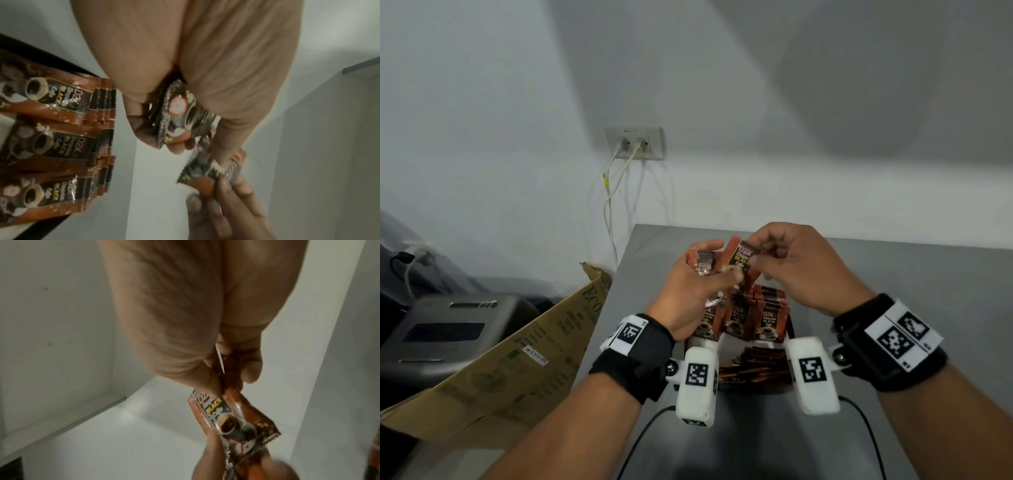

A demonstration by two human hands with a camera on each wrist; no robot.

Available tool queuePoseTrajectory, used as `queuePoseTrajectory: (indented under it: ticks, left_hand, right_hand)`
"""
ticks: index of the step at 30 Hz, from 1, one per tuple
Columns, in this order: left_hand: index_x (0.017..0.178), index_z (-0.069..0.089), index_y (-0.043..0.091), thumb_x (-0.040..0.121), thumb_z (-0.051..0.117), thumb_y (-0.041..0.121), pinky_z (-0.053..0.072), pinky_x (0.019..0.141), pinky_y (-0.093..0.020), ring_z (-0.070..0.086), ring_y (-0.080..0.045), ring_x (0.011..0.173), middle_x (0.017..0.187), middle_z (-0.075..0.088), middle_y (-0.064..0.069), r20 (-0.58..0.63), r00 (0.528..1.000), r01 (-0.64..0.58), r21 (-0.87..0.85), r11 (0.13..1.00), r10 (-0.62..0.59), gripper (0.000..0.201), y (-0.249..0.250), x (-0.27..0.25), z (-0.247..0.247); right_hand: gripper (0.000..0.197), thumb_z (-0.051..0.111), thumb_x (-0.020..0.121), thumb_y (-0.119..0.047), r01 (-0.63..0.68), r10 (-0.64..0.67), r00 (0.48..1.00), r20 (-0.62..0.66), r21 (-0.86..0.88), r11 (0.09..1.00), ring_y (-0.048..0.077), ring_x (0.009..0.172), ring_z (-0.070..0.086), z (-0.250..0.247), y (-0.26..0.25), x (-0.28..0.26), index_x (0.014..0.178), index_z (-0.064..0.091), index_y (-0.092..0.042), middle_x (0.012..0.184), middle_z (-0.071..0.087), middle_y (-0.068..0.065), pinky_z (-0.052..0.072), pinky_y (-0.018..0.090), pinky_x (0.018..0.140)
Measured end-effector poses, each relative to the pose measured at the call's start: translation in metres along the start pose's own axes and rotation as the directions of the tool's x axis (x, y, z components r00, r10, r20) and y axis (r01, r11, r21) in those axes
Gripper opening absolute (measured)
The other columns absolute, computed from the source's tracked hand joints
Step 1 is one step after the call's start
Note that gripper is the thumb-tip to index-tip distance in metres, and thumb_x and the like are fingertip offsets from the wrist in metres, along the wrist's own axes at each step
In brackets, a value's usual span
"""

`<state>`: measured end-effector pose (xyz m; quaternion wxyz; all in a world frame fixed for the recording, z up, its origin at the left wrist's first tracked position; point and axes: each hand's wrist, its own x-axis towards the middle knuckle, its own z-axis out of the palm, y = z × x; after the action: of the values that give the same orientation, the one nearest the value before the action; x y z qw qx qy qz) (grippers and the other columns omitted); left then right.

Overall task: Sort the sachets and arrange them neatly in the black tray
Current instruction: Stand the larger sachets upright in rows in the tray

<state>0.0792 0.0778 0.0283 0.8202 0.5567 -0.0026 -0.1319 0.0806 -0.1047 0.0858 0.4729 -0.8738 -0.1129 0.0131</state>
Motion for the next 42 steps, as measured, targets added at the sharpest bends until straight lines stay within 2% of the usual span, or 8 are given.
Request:
queuePoseTrajectory:
  ticks: [3, 5, 10, 23, 30, 34, 37, 42]
  left_hand:
    - [0.127, 0.055, 0.015, 0.089, 0.068, 0.005, 0.052, 0.061, -0.035, 0.064, -0.021, 0.070, 0.092, 0.065, -0.013, -0.157, 0.985, 0.059, -0.059, 0.997, -0.067, 0.041, -0.002, 0.000, -0.012]
    - [0.123, 0.057, 0.013, 0.091, 0.062, 0.001, 0.050, 0.065, -0.034, 0.062, -0.020, 0.067, 0.088, 0.062, -0.011, -0.212, 0.974, 0.071, -0.055, 0.996, -0.081, 0.035, -0.005, 0.000, -0.021]
    - [0.101, 0.058, 0.013, 0.089, 0.060, -0.003, 0.047, 0.064, -0.035, 0.058, -0.022, 0.065, 0.084, 0.056, -0.015, -0.199, 0.975, 0.095, -0.030, 0.995, -0.099, 0.020, -0.013, -0.005, -0.026]
    - [0.111, 0.059, 0.005, 0.091, 0.061, 0.000, 0.053, 0.054, -0.029, 0.063, -0.020, 0.066, 0.081, 0.064, -0.013, -0.190, 0.970, 0.159, 0.038, 0.987, -0.149, 0.021, -0.019, -0.008, -0.025]
    - [0.117, 0.059, 0.003, 0.092, 0.059, -0.001, 0.052, 0.051, -0.029, 0.063, -0.021, 0.063, 0.076, 0.065, -0.011, -0.194, 0.968, 0.168, 0.035, 0.985, -0.158, 0.026, -0.021, -0.009, -0.025]
    - [0.117, 0.059, 0.003, 0.093, 0.058, -0.001, 0.052, 0.053, -0.028, 0.063, -0.021, 0.064, 0.078, 0.066, -0.012, -0.194, 0.968, 0.167, 0.034, 0.985, -0.158, 0.025, -0.021, -0.011, -0.026]
    - [0.119, 0.059, 0.005, 0.093, 0.058, -0.001, 0.053, 0.054, -0.029, 0.063, -0.022, 0.065, 0.077, 0.066, -0.011, -0.188, 0.968, 0.176, 0.030, 0.984, -0.167, 0.026, -0.022, -0.011, -0.026]
    - [0.119, 0.060, 0.006, 0.092, 0.061, 0.002, 0.052, 0.062, -0.033, 0.063, -0.023, 0.071, 0.080, 0.066, -0.011, -0.195, 0.965, 0.186, 0.048, 0.981, -0.173, 0.028, -0.024, -0.010, -0.029]
  right_hand:
    - [0.014, 0.066, 0.093, -0.011, -0.055, 0.045, 0.995, -0.085, -0.122, 0.991, -0.007, 0.074, 0.065, -0.014, 0.021, -0.001, 0.092, 0.072, -0.024, 0.082, 0.073, -0.013, 0.047, 0.007, 0.065]
    - [0.015, 0.063, 0.095, -0.012, -0.111, 0.107, 0.994, -0.029, -0.272, 0.956, -0.008, 0.071, 0.064, -0.015, 0.043, -0.005, 0.095, 0.072, -0.024, 0.088, 0.071, -0.010, 0.043, 0.002, 0.057]
    - [0.019, 0.060, 0.095, -0.008, -0.161, 0.214, 0.974, 0.076, -0.434, 0.887, 0.006, 0.078, 0.065, 0.009, 0.092, -0.019, 0.099, 0.073, -0.020, 0.097, 0.073, 0.000, 0.050, 0.016, 0.071]
    - [0.022, 0.058, 0.097, -0.011, -0.101, 0.190, 0.975, 0.117, -0.528, 0.843, 0.011, 0.090, 0.061, 0.031, 0.114, -0.023, 0.110, 0.073, -0.020, 0.111, 0.068, 0.000, 0.049, 0.021, 0.081]
    - [0.023, 0.057, 0.096, -0.010, -0.099, 0.153, 0.985, 0.080, -0.467, 0.879, 0.008, 0.080, 0.066, 0.024, 0.112, -0.021, 0.105, 0.074, -0.022, 0.097, 0.073, -0.003, 0.055, 0.023, 0.076]
    - [0.021, 0.059, 0.096, -0.010, -0.085, 0.154, 0.981, 0.115, -0.459, 0.884, 0.008, 0.081, 0.066, 0.029, 0.112, -0.022, 0.106, 0.075, -0.020, 0.094, 0.071, -0.006, 0.053, 0.021, 0.079]
    - [0.023, 0.056, 0.098, -0.012, -0.075, 0.176, 0.973, 0.148, -0.522, 0.850, 0.007, 0.085, 0.062, 0.032, 0.117, -0.024, 0.112, 0.074, -0.018, 0.106, 0.069, -0.002, 0.048, 0.018, 0.079]
    - [0.023, 0.055, 0.100, -0.013, -0.102, 0.208, 0.968, 0.141, -0.537, 0.838, 0.010, 0.086, 0.067, 0.034, 0.124, -0.028, 0.115, 0.070, -0.020, 0.104, 0.073, -0.001, 0.054, 0.022, 0.078]
